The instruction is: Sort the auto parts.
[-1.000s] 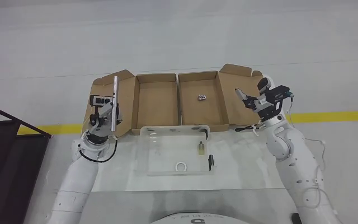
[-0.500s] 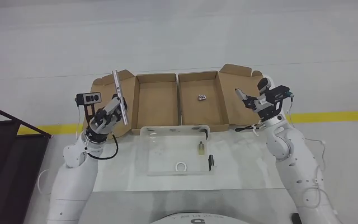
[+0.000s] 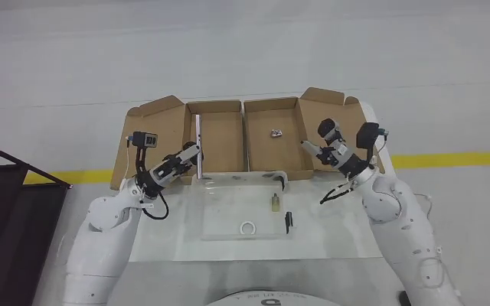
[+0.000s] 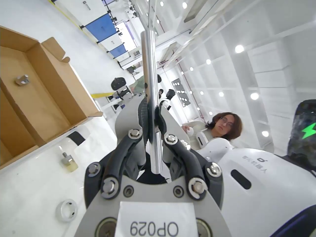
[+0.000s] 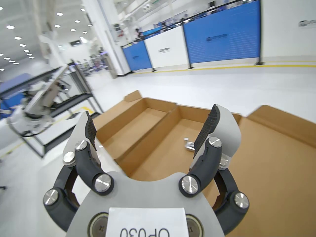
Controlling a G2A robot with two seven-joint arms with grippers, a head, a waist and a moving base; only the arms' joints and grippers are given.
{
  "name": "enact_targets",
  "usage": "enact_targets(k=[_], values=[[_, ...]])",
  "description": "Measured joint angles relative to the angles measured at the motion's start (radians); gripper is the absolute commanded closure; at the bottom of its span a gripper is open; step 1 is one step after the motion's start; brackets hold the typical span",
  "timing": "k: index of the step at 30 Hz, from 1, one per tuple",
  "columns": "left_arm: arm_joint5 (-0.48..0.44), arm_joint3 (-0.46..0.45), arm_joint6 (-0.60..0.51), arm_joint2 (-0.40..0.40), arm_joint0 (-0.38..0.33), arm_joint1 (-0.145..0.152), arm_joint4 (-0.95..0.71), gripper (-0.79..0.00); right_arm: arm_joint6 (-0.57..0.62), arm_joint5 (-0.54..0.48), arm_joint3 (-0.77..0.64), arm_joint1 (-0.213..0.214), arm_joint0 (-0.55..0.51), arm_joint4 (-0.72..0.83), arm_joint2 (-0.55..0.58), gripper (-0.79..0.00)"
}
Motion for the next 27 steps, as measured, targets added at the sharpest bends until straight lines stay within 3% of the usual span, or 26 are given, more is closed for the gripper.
enact_targets(k=[2,6,8,12,14,21,24,27], values=[[-0.011,-0.007,0.018,0.006,0.003,0.001,0.058,0.000,0.111,-0.061,0.001,0.007,0.004,0.174,-0.018,-0.785],[-0.020,-0.011,0.045,0.027,0.009,0.000,0.125,0.000,0.325,-0.070,0.002,0.018,0.017,0.479,-0.036,-0.785],[-0.015,-0.009,0.043,0.037,0.011,0.000,0.124,0.000,0.335,-0.069,0.002,0.018,0.017,0.525,-0.035,-0.785],[-0.012,-0.004,0.033,0.038,0.016,0.004,0.154,0.000,0.270,-0.068,0.000,0.017,0.014,0.432,-0.038,-0.785],[-0.012,-0.006,0.031,0.044,0.018,0.006,0.188,0.000,0.265,-0.050,-0.005,0.016,0.007,0.479,-0.069,-0.785],[-0.004,-0.041,0.030,0.092,0.020,0.007,0.264,0.000,0.588,0.099,0.023,0.020,0.097,0.881,-0.189,-0.785],[0.001,-0.053,0.026,0.115,0.019,0.008,0.281,0.000,0.660,0.132,0.057,0.015,0.146,0.933,-0.239,-0.785],[0.004,-0.060,0.026,0.131,0.013,0.008,0.287,0.000,0.655,0.154,0.092,0.006,0.192,0.901,-0.285,-0.785]])
